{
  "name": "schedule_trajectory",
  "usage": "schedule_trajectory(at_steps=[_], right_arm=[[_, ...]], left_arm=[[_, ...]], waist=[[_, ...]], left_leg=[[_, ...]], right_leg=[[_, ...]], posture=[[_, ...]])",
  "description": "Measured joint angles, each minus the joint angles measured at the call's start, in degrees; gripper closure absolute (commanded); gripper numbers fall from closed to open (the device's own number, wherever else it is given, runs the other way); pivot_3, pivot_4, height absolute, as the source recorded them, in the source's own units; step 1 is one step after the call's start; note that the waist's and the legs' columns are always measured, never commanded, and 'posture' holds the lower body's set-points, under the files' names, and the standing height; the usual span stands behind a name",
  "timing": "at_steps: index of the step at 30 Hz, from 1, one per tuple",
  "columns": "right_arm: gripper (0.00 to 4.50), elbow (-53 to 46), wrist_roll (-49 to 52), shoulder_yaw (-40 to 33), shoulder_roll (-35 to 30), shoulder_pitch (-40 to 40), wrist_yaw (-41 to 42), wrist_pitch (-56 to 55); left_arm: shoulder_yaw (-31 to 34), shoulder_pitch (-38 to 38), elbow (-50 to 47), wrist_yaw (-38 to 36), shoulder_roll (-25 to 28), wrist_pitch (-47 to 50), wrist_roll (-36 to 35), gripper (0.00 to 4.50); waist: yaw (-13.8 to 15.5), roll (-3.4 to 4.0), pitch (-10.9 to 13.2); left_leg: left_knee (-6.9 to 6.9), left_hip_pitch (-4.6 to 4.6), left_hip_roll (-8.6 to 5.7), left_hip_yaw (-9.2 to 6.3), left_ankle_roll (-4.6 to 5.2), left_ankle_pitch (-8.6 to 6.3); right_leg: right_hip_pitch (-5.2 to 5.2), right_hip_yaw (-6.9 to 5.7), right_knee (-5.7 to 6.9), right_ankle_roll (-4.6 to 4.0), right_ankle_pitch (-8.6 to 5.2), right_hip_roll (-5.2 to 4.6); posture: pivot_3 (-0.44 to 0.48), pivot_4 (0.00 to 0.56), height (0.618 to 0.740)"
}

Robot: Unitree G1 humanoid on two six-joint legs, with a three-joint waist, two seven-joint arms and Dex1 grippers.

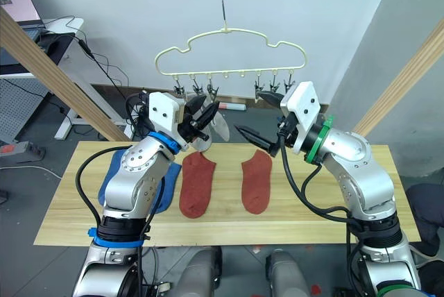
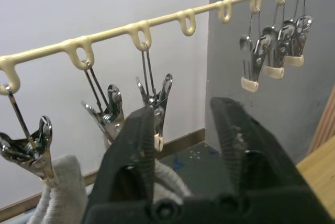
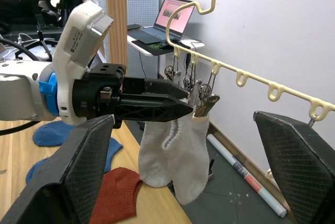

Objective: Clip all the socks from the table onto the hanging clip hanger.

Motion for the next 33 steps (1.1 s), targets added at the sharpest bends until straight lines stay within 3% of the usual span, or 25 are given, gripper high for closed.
schedule_trajectory(at_steps=[33], right_arm=[[0.0,-0.9,2.3,0.1,0.2,-2.1,-0.2,2.3]], left_arm=[[1.1,-5.4,7.3,2.8,-3.0,-5.1,3.9,2.59]], waist=[[0.0,-0.01,0.0]], left_leg=[[0.01,0.0,-0.01,0.02,0.0,0.0]], right_leg=[[0.01,-0.01,-0.01,0.0,0.0,0.02]], posture=[[0.014,0.263,0.74]])
